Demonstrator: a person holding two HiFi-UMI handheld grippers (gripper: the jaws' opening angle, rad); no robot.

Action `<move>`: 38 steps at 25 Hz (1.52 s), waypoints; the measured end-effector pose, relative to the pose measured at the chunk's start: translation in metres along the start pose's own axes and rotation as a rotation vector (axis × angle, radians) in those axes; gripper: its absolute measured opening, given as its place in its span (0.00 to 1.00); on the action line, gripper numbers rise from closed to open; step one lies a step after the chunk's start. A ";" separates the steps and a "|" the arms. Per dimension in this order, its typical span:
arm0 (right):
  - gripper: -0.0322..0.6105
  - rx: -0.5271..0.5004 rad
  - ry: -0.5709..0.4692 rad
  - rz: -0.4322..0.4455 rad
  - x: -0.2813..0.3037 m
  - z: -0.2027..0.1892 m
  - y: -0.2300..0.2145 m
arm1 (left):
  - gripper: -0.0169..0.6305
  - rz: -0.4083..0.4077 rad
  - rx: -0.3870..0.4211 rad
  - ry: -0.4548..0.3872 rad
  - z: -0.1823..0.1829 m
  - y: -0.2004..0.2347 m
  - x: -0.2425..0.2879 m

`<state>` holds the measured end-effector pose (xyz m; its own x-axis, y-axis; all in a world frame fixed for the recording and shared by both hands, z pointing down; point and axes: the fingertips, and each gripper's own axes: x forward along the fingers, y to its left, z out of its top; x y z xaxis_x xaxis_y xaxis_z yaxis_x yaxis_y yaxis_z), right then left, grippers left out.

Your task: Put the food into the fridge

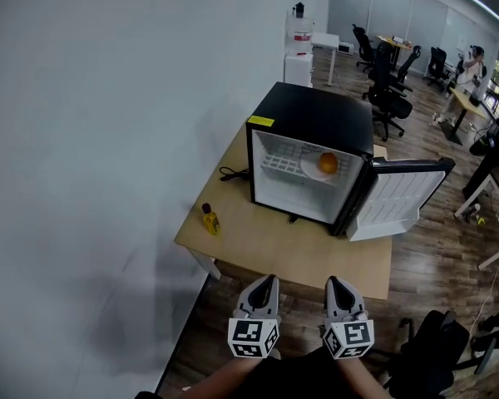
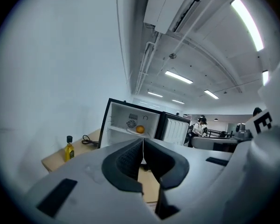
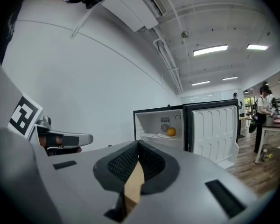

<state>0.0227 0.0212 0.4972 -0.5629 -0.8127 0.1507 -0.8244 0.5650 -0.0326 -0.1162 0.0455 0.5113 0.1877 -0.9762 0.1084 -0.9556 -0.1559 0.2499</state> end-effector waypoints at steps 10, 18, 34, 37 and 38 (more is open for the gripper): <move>0.14 -0.009 -0.002 -0.048 -0.031 0.002 -0.028 | 0.05 -0.045 0.089 -0.013 -0.004 -0.052 -0.002; 0.14 -0.035 -0.001 -0.052 -0.033 0.001 -0.040 | 0.05 -0.053 0.098 -0.006 0.001 -0.060 0.009; 0.14 -0.030 0.017 -0.052 -0.045 -0.017 -0.033 | 0.05 -0.026 0.054 0.034 -0.020 -0.061 -0.002; 0.14 -0.027 0.026 -0.049 -0.045 -0.023 -0.030 | 0.05 -0.015 0.051 0.035 -0.020 -0.055 -0.006; 0.14 -0.026 0.028 -0.047 -0.044 -0.024 -0.028 | 0.05 -0.010 0.050 0.035 -0.021 -0.053 -0.007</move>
<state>0.0723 0.0443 0.5152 -0.5217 -0.8342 0.1788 -0.8478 0.5303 0.0004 -0.0622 0.0633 0.5172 0.2045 -0.9689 0.1397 -0.9637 -0.1742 0.2025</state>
